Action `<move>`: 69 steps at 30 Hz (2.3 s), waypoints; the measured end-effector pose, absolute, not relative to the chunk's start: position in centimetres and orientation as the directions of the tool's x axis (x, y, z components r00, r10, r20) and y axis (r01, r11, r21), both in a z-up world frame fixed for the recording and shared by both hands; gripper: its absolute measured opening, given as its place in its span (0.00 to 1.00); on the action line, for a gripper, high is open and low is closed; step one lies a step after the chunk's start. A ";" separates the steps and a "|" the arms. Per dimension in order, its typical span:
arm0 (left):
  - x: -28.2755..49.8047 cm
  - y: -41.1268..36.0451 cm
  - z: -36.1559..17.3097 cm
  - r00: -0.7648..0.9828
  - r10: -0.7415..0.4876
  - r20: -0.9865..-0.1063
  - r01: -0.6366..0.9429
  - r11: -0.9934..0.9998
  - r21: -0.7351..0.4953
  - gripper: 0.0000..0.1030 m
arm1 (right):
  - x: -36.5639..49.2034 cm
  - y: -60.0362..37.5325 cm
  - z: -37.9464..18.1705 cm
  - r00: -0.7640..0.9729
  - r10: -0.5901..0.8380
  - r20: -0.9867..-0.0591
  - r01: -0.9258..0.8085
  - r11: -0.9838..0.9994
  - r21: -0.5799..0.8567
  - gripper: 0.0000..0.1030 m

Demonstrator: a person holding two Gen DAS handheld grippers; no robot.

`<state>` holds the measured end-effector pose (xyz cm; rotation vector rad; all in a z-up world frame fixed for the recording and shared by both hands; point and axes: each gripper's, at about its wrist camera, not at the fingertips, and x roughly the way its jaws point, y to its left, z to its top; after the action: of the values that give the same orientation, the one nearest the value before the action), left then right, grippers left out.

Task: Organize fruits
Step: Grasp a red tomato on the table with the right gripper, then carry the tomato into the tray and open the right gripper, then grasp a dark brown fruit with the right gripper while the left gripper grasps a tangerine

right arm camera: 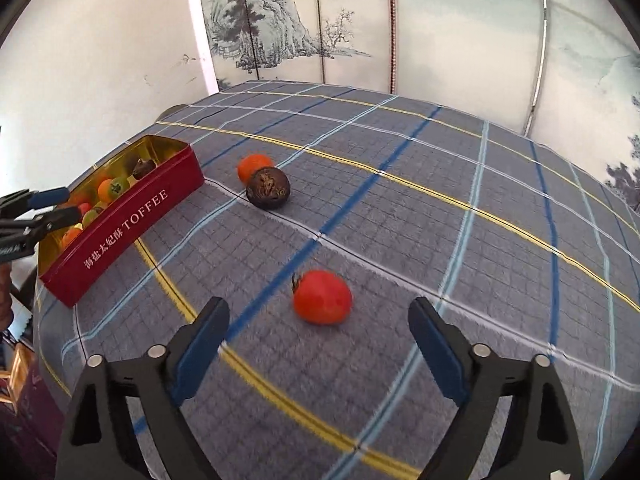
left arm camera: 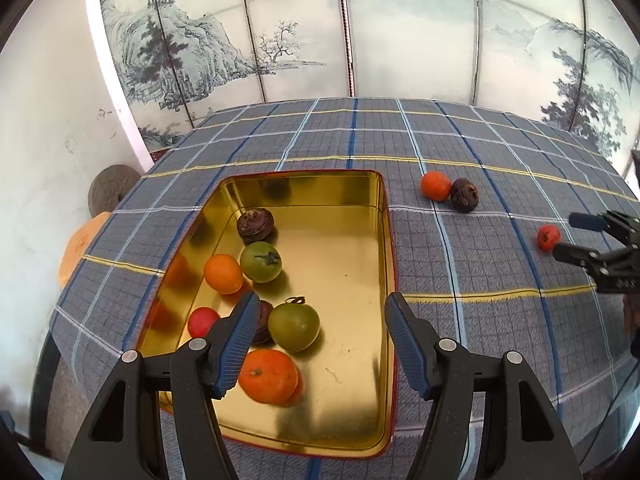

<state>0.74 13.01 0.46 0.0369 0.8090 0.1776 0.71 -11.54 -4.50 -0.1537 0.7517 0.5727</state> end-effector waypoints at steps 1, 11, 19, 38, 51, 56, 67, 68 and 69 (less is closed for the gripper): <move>0.6 13.0 0.6 0.678 0.172 -0.714 -0.142 0.985 0.102 0.64 | 1.0 -11.3 -4.6 0.581 0.433 -0.689 -0.547 0.835 0.064 0.80; -0.1 13.9 0.9 0.678 0.171 -0.715 -0.154 0.984 0.088 0.64 | 3.1 -10.0 -6.1 0.526 0.390 -0.756 -0.563 0.826 0.035 0.35; -1.9 16.4 1.7 0.678 0.163 -0.717 -0.197 0.980 0.037 0.64 | 0.7 -5.9 0.0 0.494 0.590 -0.639 -0.667 0.728 0.157 0.31; -4.0 19.9 1.2 0.662 0.214 -0.719 -0.249 0.967 0.059 0.64 | 3.6 12.1 -0.8 0.344 0.612 -0.712 -0.808 0.580 0.107 0.31; -4.1 20.1 0.2 0.642 0.210 -0.737 -0.242 0.968 0.066 0.66 | 4.2 12.3 -0.2 0.391 0.637 -0.664 -0.780 0.612 0.128 0.51; -4.2 19.9 0.4 0.647 0.216 -0.731 -0.238 0.968 0.076 0.69 | 3.4 8.7 1.0 0.451 0.653 -0.609 -0.748 0.648 0.141 0.52; -3.4 18.2 1.0 0.666 0.163 -0.728 -0.197 0.980 0.039 0.70 | 5.8 -4.3 -2.3 0.548 0.494 -0.675 -0.591 0.800 0.106 0.53; -3.2 17.9 1.0 0.665 0.158 -0.730 -0.189 0.981 0.040 0.70 | 6.2 -4.2 -2.4 0.543 0.491 -0.681 -0.595 0.798 0.101 0.53; -3.0 17.5 1.0 0.663 0.156 -0.732 -0.181 0.982 0.046 0.70 | 6.8 -3.8 -2.6 0.535 0.489 -0.689 -0.605 0.791 0.091 0.53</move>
<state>-3.04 17.49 1.01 -0.0319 0.8240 0.1903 6.78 -3.82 -2.62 -0.1658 0.7658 0.6546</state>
